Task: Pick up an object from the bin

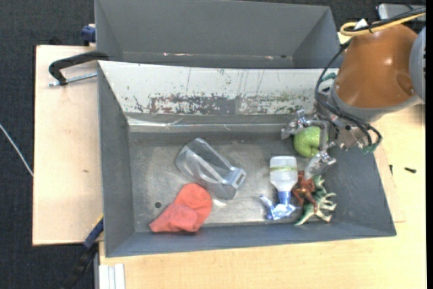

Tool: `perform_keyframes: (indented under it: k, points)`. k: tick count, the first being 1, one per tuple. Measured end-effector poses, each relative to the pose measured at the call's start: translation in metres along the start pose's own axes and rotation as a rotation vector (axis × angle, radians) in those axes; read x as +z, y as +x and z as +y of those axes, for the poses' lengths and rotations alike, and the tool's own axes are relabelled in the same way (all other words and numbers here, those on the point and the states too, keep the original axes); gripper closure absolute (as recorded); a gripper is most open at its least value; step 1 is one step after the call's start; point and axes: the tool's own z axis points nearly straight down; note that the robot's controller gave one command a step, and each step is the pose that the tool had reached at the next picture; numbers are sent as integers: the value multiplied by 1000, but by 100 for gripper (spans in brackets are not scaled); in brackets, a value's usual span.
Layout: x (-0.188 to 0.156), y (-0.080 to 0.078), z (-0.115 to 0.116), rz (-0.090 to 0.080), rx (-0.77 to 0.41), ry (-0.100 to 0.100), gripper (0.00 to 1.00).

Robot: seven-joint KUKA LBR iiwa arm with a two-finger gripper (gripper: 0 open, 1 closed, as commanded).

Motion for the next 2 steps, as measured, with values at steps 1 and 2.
perform_keyframes:
  k: [1,2]
  points:
    - [39,23,-14,3,196,-1,0]
    - [71,-23,-70,27,-141,-15,100]
